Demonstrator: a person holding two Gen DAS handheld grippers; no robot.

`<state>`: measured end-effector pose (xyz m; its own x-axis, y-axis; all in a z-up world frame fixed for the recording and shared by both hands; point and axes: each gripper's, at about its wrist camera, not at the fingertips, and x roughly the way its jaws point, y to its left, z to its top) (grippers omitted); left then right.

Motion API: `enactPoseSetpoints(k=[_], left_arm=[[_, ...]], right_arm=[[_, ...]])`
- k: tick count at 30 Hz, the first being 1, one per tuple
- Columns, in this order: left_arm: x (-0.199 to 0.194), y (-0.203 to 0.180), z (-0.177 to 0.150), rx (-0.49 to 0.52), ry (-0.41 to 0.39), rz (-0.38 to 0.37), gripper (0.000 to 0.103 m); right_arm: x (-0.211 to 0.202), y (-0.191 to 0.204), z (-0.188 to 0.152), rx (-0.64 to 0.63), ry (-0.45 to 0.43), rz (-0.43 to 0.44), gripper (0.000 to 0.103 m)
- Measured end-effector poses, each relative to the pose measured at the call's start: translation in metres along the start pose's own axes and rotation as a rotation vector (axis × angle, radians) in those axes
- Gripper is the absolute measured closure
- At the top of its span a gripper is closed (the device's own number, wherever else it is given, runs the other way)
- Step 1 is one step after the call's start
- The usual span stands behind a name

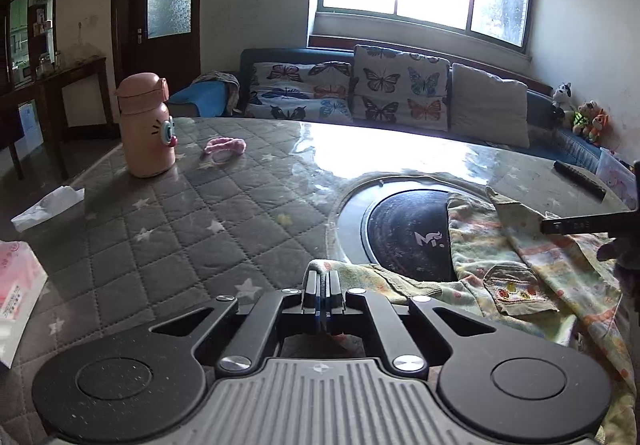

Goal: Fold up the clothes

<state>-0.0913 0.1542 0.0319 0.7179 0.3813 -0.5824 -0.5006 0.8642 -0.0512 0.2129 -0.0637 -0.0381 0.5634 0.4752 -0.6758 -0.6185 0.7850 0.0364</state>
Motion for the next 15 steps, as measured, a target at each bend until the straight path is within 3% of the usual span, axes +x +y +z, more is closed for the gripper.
enactPoseSetpoints(k=[2, 3, 6, 12, 15], left_arm=[[0.001, 0.001, -0.001, -0.002, 0.007, 0.004, 0.100], [0.002, 0.001, -0.002, -0.003, 0.011, 0.006, 0.100], [0.007, 0.000, -0.003, 0.003, 0.019, 0.012, 0.100], [0.010, -0.004, -0.003, 0.024, 0.019, 0.022, 0.100], [0.011, -0.003, -0.004, 0.026, 0.021, 0.024, 0.100]], right_arm=[[0.006, 0.003, 0.001, -0.003, 0.014, 0.010, 0.061], [0.002, 0.003, 0.001, -0.004, 0.006, 0.012, 0.077], [-0.010, 0.005, 0.001, -0.008, -0.016, 0.019, 0.097], [-0.059, -0.009, -0.002, 0.017, -0.113, -0.003, 0.098], [-0.094, -0.030, -0.013, 0.055, -0.156, -0.058, 0.098]])
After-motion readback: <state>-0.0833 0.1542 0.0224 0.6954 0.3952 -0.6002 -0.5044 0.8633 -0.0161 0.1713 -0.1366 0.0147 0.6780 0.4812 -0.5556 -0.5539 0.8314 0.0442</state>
